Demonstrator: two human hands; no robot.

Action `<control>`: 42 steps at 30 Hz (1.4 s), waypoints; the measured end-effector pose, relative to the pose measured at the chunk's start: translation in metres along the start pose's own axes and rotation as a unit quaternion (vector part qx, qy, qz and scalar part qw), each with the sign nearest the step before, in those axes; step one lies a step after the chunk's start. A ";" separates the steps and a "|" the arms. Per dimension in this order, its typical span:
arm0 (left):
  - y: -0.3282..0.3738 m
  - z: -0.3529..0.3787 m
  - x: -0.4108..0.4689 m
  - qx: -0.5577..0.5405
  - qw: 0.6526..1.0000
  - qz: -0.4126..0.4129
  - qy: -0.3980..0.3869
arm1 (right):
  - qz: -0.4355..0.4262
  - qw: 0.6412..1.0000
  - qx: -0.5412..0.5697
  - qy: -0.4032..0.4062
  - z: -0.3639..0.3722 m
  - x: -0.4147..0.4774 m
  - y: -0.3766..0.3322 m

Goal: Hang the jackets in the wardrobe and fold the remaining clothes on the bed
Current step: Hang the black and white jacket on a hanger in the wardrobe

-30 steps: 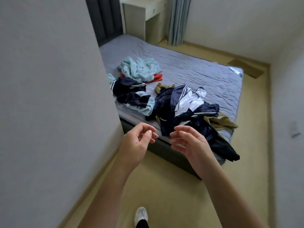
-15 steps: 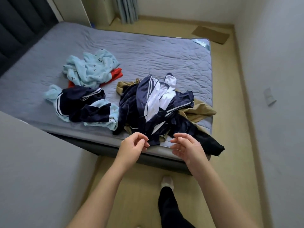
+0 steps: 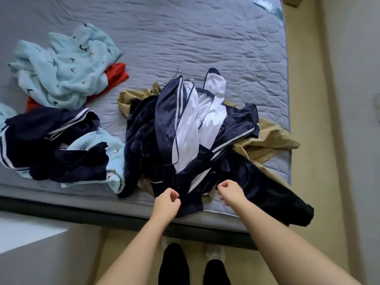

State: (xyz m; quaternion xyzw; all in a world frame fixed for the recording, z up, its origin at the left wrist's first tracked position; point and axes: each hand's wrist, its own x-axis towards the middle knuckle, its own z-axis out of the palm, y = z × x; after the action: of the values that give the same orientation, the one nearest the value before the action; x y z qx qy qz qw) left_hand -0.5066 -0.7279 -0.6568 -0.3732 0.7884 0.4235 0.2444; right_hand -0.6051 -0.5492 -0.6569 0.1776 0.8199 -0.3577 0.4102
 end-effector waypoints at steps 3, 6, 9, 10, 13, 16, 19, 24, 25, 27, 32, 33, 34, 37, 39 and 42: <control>-0.011 0.014 0.053 0.032 0.999 0.020 -0.008 | -0.029 0.999 -0.041 0.001 0.027 0.041 0.000; -0.023 0.024 0.093 0.096 0.994 0.051 -0.032 | -0.079 0.993 -0.084 0.006 0.052 0.075 -0.008; -0.032 0.036 0.121 0.213 0.974 0.066 -0.048 | -0.113 0.992 0.030 0.056 0.071 0.102 -0.026; -0.034 0.041 0.126 0.278 0.957 0.074 -0.042 | -0.115 0.989 0.070 0.068 0.075 0.110 -0.033; -0.038 0.052 0.133 0.429 0.898 0.096 0.011 | -0.100 0.987 0.078 0.098 0.077 0.132 -0.042; -0.035 0.049 0.143 0.447 0.886 0.114 0.045 | -0.094 0.991 -0.066 0.066 0.070 0.139 -0.041; -0.027 0.035 0.142 0.433 0.889 0.142 0.048 | -0.106 0.992 -0.061 0.031 0.068 0.138 -0.033; -0.029 0.001 0.114 0.293 0.905 0.306 -0.024 | -0.025 0.969 0.225 0.100 0.049 0.126 -0.032; -0.025 -0.007 0.104 0.272 0.901 0.335 -0.031 | -0.015 0.962 0.244 0.125 0.038 0.122 -0.034; -0.015 -0.022 0.087 0.275 0.882 0.382 -0.011 | -0.029 0.956 0.241 0.163 0.007 0.109 -0.043; 0.030 -0.066 0.050 0.359 0.864 0.353 0.035 | -0.111 0.941 0.231 0.220 -0.099 0.054 -0.090; 0.043 -0.078 0.043 0.388 0.861 0.325 0.057 | -0.125 0.940 0.223 0.226 -0.120 0.037 -0.104; 0.056 -0.091 0.035 0.395 0.867 0.292 0.085 | -0.139 0.939 0.214 0.230 -0.139 0.020 -0.116; 0.098 -0.134 0.005 0.222 0.939 0.221 0.143 | -0.163 0.944 0.188 0.219 -0.183 -0.038 -0.151; 0.131 -0.162 -0.017 0.068 0.961 0.188 0.189 | -0.175 0.946 0.179 0.205 -0.206 -0.075 -0.171; 0.182 -0.206 -0.056 -0.089 0.949 0.187 0.240 | -0.199 0.942 0.174 0.206 -0.238 -0.127 -0.196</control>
State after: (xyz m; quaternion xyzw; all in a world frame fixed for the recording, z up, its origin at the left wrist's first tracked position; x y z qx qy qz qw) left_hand -0.6320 -0.8152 -0.4216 -0.3301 0.8385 0.4279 -0.0692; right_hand -0.7730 -0.5081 -0.3726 0.1488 0.8302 -0.5245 0.1158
